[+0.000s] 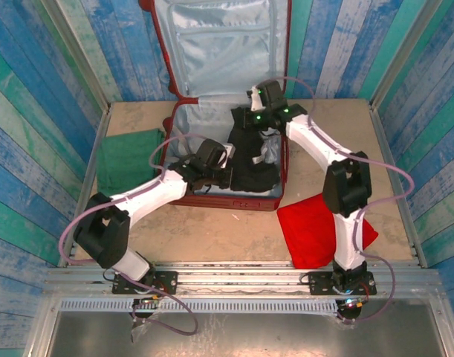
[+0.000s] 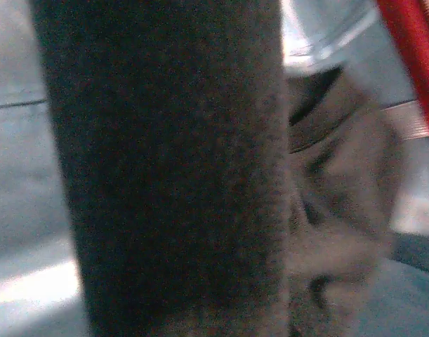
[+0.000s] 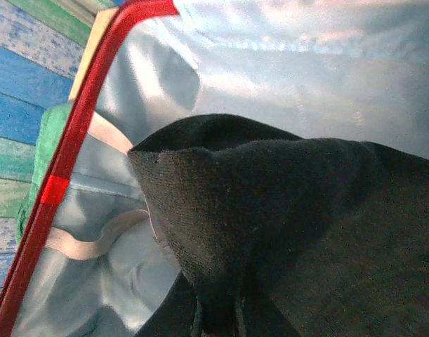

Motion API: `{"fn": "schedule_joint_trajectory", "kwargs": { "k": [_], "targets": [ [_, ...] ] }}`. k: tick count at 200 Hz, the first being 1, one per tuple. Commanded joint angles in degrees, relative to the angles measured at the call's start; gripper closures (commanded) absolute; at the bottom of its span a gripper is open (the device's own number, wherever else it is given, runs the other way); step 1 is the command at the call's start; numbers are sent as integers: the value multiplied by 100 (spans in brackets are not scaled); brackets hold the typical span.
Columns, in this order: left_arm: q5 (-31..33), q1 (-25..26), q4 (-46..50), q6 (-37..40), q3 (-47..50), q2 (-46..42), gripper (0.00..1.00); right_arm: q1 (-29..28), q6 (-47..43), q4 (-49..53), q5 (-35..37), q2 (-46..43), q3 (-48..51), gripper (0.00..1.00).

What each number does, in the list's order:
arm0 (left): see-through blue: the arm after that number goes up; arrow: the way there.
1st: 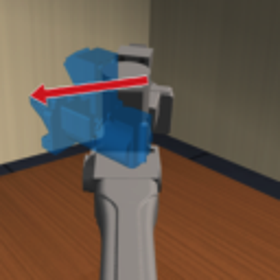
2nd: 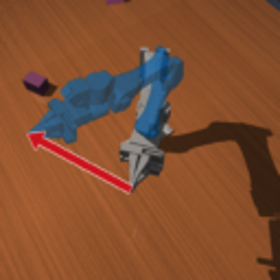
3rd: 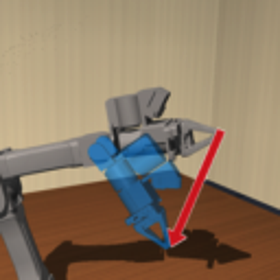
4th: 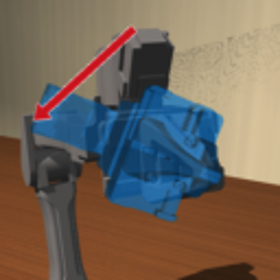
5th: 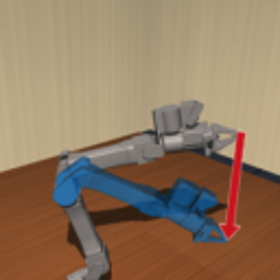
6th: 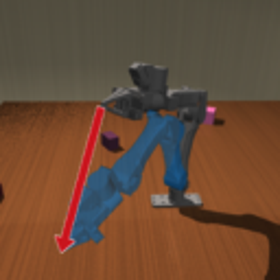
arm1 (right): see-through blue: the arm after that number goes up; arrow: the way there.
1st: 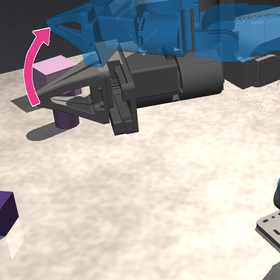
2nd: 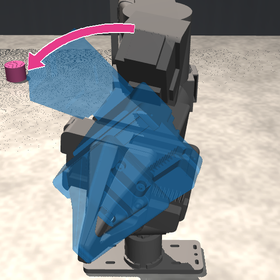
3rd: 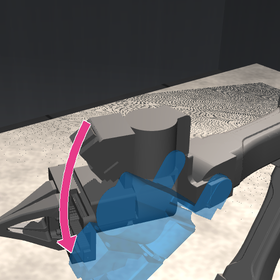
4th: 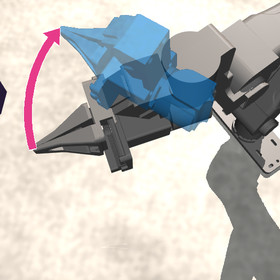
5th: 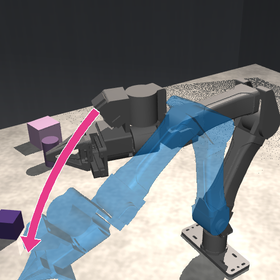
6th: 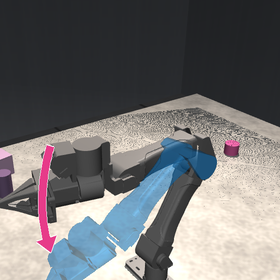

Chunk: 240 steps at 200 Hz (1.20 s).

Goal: Pack the luggage

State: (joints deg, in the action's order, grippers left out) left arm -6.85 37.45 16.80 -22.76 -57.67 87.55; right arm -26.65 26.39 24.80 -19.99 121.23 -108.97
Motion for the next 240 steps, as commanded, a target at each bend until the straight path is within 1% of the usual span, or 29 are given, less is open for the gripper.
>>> {"fn": "schedule_joint_trajectory", "kwargs": {
  "k": [1,24,55,80,97,110,120,125,143,149,153,162,168,183,190,201,210,232,240],
  "targets": [
    [-47,-127,21,-38,328,-304,93,126,-8,-593,321,395,-466,100],
    [-14,-332,-51,-19,499,-19,93,57,-59,-692,290,768,-744,99],
    [265,-517,-45,-107,614,299,93,-94,-203,-832,291,1179,-1080,100],
    [573,-636,-44,-277,748,246,91,-199,-337,-805,366,1457,-1430,99],
    [736,-726,-30,-367,829,155,89,-217,-350,-875,475,1531,-1496,99],
    [790,-808,-53,-394,878,145,83,-215,-319,-930,592,1584,-1519,99],
    [767,-879,-71,-412,899,212,81,-217,-260,-979,676,1622,-1531,100],
    [723,-911,-80,-421,906,256,76,-215,-233,-1013,689,1644,-1531,100],
    [650,-1007,-111,-465,928,431,55,-217,-88,-1098,673,1746,-1574,98],
    [681,-1019,-111,-495,941,437,41,-215,-46,-1095,649,1790,-1618,94],
    [719,-1029,-109,-524,964,429,35,-217,-29,-1091,619,1825,-1639,90],
    [840,-1060,-107,-591,1015,384,25,-220,-4,-1077,539,1883,-1714,71],
    [961,-1070,-100,-654,1045,311,16,-220,6,-1052,487,1918,-1772,60],
    [1294,-1099,-51,-767,1136,44,7,-226,-27,-949,333,1988,-1943,41],
    [1451,-1108,-11,-818,1161,-104,4,-235,-69,-878,297,1992,-2042,36],
    [1660,-1101,48,-859,1195,-362,3,-252,-112,-785,254,1977,-2163,29],
    [1816,-1112,130,-902,1202,-581,1,-256,-124,-745,250,1914,-2207,26],
    [2085,-1113,343,-944,1173,-1059,0,-261,-179,-660,215,1688,-2217,23],
    [2175,-1117,472,-964,1138,-1212,3,-260,-211,-562,230,1561,-2203,23]
  ]
}}
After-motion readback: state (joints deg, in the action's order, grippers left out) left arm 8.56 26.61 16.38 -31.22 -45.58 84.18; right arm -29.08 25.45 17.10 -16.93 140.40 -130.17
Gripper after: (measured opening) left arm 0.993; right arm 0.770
